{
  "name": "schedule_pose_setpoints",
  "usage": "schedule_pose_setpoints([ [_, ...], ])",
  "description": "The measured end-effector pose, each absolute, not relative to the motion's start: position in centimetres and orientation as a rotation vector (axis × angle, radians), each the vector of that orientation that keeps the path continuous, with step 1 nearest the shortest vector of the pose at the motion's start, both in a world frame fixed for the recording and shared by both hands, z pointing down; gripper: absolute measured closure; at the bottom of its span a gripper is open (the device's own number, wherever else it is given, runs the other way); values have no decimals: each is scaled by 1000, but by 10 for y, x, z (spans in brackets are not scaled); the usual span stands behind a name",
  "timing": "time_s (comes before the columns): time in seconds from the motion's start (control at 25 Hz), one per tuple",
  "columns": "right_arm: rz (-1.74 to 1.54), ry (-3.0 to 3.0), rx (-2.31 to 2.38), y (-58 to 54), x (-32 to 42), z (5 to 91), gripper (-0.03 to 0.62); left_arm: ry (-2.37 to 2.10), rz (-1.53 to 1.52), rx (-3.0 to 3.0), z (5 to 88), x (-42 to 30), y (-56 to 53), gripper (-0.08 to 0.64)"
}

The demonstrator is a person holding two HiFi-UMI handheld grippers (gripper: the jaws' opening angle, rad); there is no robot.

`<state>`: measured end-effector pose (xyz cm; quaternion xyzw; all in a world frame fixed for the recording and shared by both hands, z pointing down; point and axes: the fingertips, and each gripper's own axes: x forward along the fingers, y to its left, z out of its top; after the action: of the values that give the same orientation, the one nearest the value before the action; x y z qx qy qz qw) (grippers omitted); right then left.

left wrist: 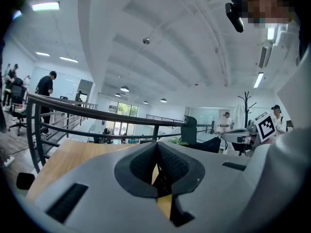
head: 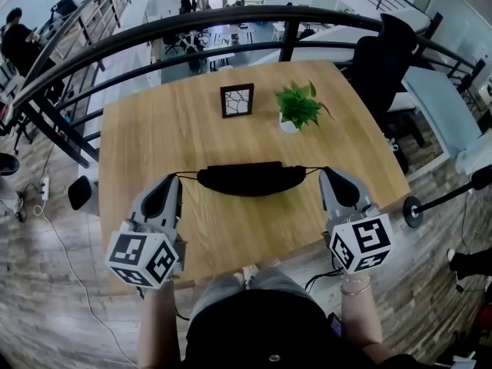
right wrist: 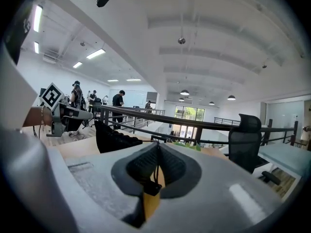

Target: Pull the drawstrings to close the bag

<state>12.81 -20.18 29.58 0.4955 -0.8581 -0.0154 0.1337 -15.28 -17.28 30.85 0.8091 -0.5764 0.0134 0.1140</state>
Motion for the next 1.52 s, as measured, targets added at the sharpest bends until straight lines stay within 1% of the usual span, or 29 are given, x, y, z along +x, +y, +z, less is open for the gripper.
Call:
schedule_pose_setpoints([
  [0.4,-109,-2493,1515,-208,135,276,589,-1875,60,2356,292,-166,-175,541],
  [1.52,-120,-2472,1563,-208,152,270,589,-1960,91,2332,287,-184,-175,543],
])
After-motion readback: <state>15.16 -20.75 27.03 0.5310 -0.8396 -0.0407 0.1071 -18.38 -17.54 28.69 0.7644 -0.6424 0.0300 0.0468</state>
